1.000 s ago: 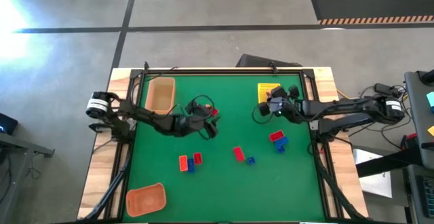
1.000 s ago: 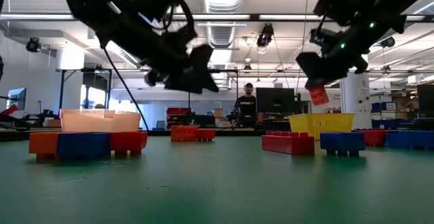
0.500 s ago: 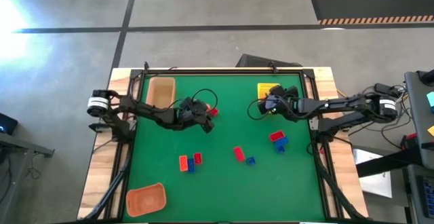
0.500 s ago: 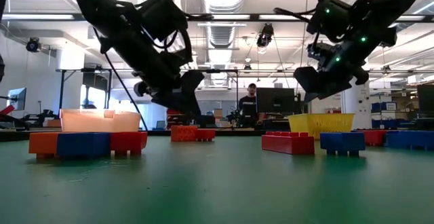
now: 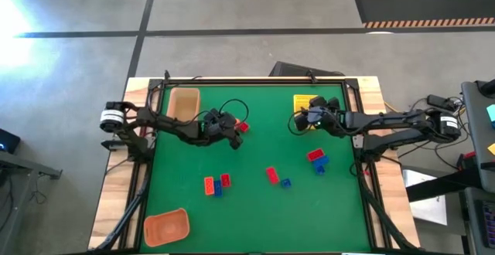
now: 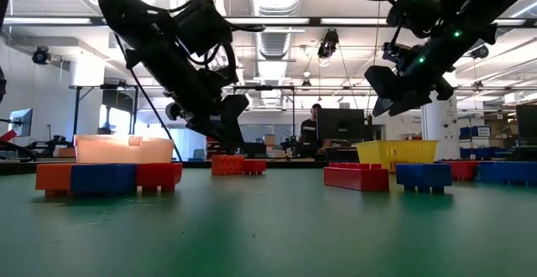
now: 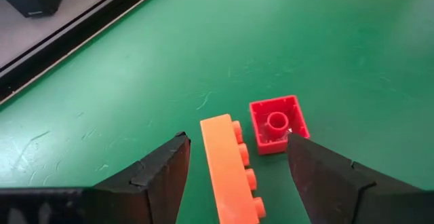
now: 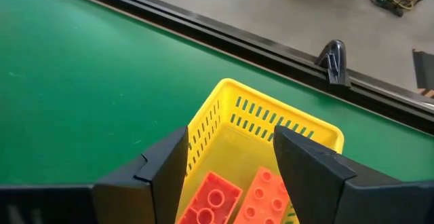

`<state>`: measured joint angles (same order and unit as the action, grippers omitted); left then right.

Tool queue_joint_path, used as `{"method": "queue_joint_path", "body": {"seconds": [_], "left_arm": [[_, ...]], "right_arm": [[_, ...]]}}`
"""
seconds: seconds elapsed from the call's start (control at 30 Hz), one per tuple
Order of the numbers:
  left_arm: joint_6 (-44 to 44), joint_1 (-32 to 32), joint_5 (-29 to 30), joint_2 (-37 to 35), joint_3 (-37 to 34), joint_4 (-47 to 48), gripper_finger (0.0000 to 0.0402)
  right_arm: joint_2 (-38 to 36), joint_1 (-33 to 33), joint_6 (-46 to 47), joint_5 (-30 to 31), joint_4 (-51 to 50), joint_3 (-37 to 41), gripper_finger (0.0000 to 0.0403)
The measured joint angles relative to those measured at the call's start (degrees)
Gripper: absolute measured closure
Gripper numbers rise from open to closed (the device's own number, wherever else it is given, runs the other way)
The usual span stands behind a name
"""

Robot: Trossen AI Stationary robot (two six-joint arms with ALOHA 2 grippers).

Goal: Sort & place blocks by color
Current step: Put the orange game piece into the yellow bin

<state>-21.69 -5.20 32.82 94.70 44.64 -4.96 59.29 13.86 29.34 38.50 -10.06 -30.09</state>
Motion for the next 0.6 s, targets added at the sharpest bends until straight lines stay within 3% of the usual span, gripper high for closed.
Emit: {"method": "queue_joint_path", "body": {"seconds": [0.43,0.6], "left_arm": [[-0.4,-1.3,-3.6,4.7,0.0,0.0,0.0175],[-0.5,-1.3,-3.6,5.3,0.0,0.0,0.0210]], "right_arm": [[0.0,-0.1,-0.2,-0.1,-0.2,0.0,0.0195],[0.1,-0.2,-0.4,-0.2,-0.3,0.1,0.0195]]}}
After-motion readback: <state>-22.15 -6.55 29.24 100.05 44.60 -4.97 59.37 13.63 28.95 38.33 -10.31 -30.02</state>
